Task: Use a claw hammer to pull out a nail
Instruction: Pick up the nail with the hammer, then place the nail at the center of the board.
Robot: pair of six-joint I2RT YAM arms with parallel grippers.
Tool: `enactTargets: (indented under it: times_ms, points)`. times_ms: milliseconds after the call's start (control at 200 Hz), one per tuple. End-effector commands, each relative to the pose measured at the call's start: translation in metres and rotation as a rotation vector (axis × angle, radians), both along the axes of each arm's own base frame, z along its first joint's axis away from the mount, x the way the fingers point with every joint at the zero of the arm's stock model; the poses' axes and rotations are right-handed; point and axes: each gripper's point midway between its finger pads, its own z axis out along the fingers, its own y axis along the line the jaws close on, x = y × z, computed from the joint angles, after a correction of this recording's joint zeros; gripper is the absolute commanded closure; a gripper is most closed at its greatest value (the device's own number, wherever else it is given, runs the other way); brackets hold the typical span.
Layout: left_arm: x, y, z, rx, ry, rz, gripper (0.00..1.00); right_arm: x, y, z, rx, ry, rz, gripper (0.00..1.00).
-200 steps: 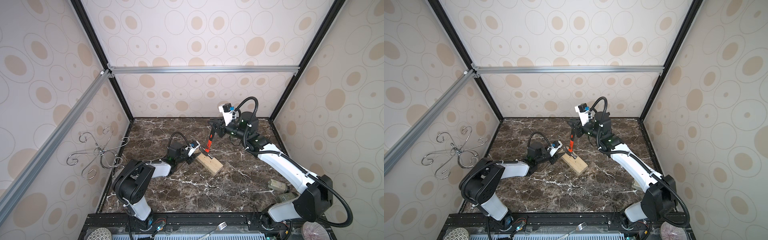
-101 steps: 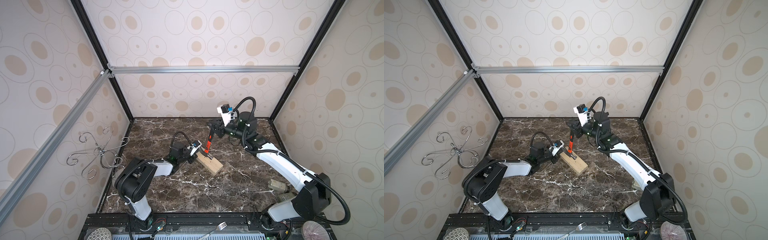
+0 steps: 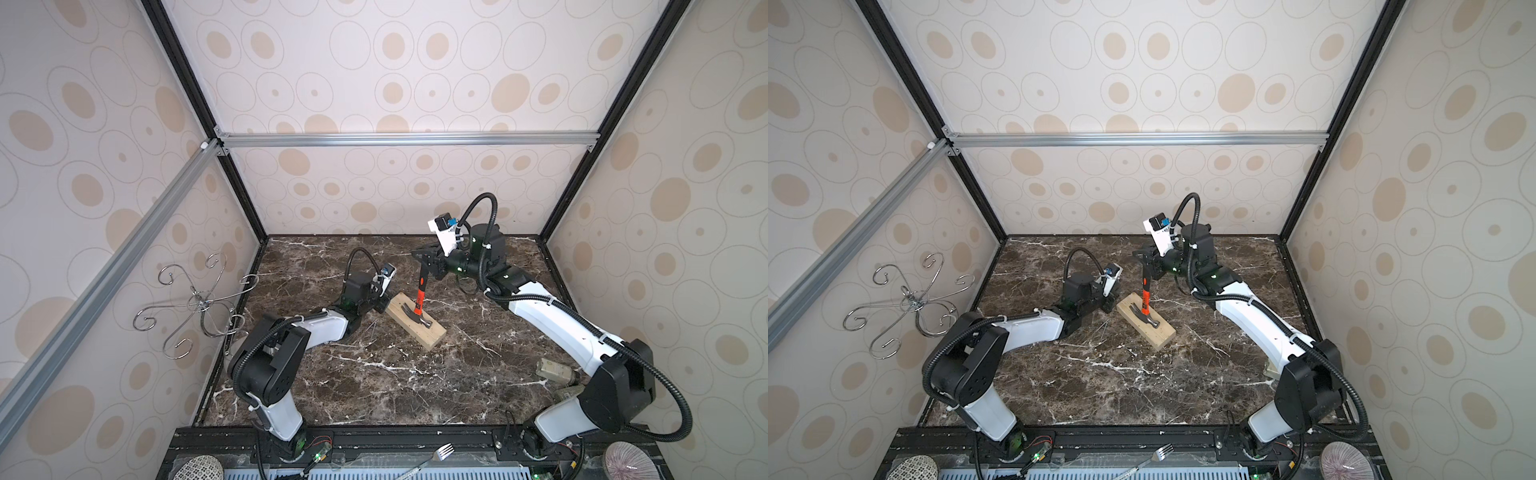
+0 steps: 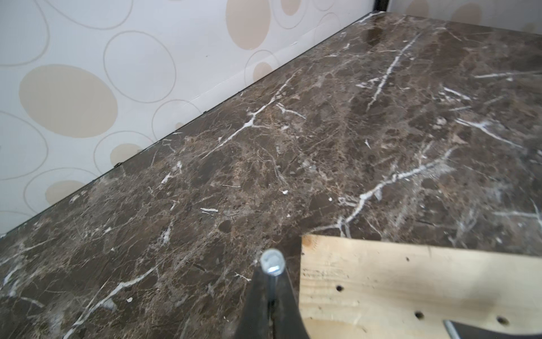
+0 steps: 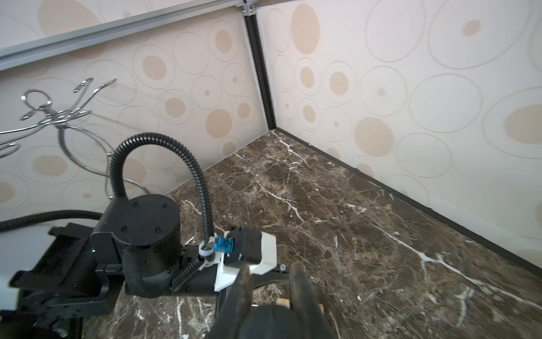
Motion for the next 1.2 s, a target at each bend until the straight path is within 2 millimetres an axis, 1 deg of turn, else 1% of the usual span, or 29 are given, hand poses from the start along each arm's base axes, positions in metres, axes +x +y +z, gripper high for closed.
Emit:
enactTargets:
  times_ms: [0, 65, 140, 250, 360, 400, 530, 610, 675, 725, 835, 905, 995, 1060, 1116, 1161, 1171, 1196]
  points:
    - [0.009, 0.018, -0.028, 0.008, 0.170, 0.144, 0.96, 0.010, -0.029, 0.034, 0.030, -0.103, -0.178, 1.00]
    - [0.012, 0.032, -0.045, -0.004, 0.250, 0.218, 0.96, 0.015, -0.039, 0.032, 0.033, -0.105, -0.239, 1.00]
    - [0.014, 0.044, -0.065, -0.029, 0.343, 0.276, 0.96, 0.017, -0.045, 0.034, 0.050, -0.115, -0.268, 1.00]
    - [0.009, 0.051, -0.088, -0.027, 0.446, 0.311, 0.96, 0.019, -0.045, 0.036, 0.072, -0.130, -0.274, 1.00]
    - [0.002, 0.052, -0.099, -0.043, 0.493, 0.331, 0.94, 0.024, -0.045, 0.037, 0.095, -0.127, -0.288, 1.00]
    - [-0.001, 0.054, -0.102, -0.047, 0.506, 0.344, 0.94, 0.025, -0.042, 0.037, 0.104, -0.129, -0.275, 1.00]
    - [-0.006, 0.057, -0.109, -0.055, 0.526, 0.365, 0.91, 0.025, -0.035, 0.050, 0.162, -0.181, -0.239, 1.00]
    - [-0.008, 0.058, -0.113, -0.055, 0.538, 0.372, 0.86, 0.031, -0.035, 0.050, 0.155, -0.167, -0.249, 1.00]
    - [-0.009, 0.059, -0.113, -0.054, 0.538, 0.379, 0.84, 0.036, -0.032, 0.046, 0.159, -0.150, -0.245, 1.00]
    - [-0.010, 0.061, -0.113, -0.054, 0.533, 0.386, 0.79, 0.038, -0.031, 0.046, 0.179, -0.148, -0.245, 1.00]
    - [-0.010, 0.065, -0.107, -0.055, 0.513, 0.400, 0.72, 0.047, -0.032, 0.045, 0.214, -0.126, -0.263, 1.00]
    - [-0.008, 0.064, -0.100, -0.066, 0.489, 0.395, 0.68, 0.053, -0.034, 0.044, 0.236, -0.119, -0.275, 1.00]
    - [-0.001, 0.062, -0.082, -0.079, 0.427, 0.373, 0.65, 0.060, -0.036, 0.042, 0.269, -0.106, -0.294, 1.00]
    - [0.005, 0.060, -0.060, -0.084, 0.352, 0.347, 0.62, 0.066, -0.037, 0.043, 0.304, -0.098, -0.305, 1.00]
    - [0.010, 0.059, -0.035, -0.087, 0.261, 0.312, 0.60, 0.070, -0.039, 0.045, 0.334, -0.103, -0.317, 1.00]
    - [0.011, 0.057, -0.011, -0.089, 0.180, 0.274, 0.58, 0.073, -0.041, 0.048, 0.355, -0.113, -0.327, 1.00]
    - [0.013, 0.055, -0.002, -0.097, 0.144, 0.264, 0.58, 0.073, -0.040, 0.048, 0.361, -0.115, -0.328, 1.00]
    - [0.014, 0.054, 0.011, -0.099, 0.092, 0.241, 0.56, 0.075, -0.040, 0.050, 0.375, -0.119, -0.330, 1.00]
